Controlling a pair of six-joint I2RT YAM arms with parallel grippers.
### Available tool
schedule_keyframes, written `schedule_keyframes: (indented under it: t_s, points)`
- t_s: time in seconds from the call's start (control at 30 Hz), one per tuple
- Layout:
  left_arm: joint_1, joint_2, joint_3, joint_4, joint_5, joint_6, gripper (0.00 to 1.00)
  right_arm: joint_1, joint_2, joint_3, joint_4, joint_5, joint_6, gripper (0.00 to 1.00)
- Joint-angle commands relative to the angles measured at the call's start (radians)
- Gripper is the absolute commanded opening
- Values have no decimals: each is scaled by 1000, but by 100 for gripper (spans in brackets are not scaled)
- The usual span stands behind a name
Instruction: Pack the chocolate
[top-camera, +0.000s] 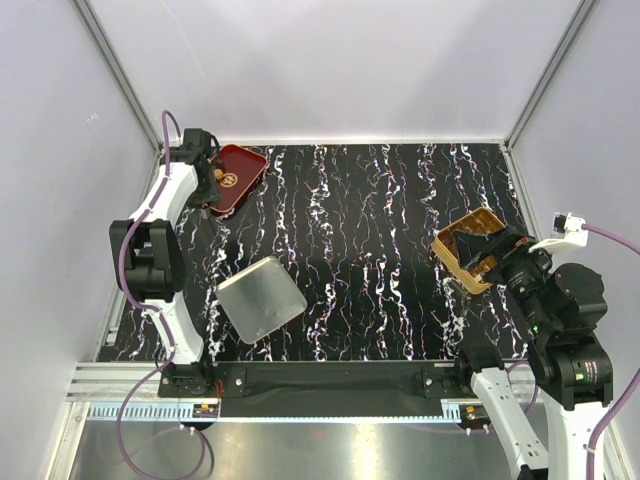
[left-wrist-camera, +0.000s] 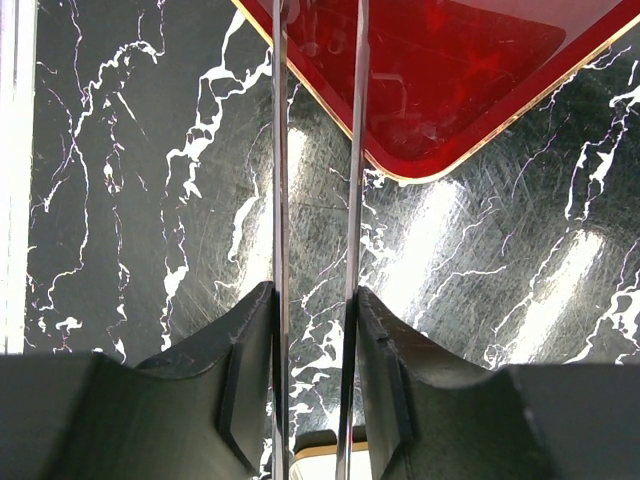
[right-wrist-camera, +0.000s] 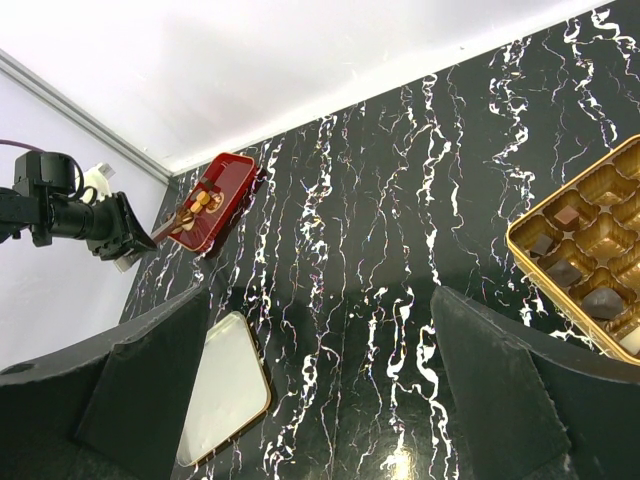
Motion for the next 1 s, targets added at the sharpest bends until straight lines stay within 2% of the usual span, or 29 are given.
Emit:
schedule_keyframes:
  t_s: [0.0, 0.53, 0.7, 0.87, 0.97]
  points:
    - [5, -33, 53, -5, 8, 15, 37, 8, 16, 16, 45, 5, -8, 100]
    - [3, -127, 85, -54, 45, 9, 34, 6, 13, 21, 47, -12, 18, 100]
    - [-11, -161, 84, -51, 173, 3, 33, 8, 13, 21, 47, -15, 26, 100]
    - [-81, -193, 93, -37, 287, -14, 33, 8, 13, 23, 44, -18, 38, 100]
    - [-214, -185, 116, -24, 371, -38, 33, 8, 12, 18, 47, -18, 51, 100]
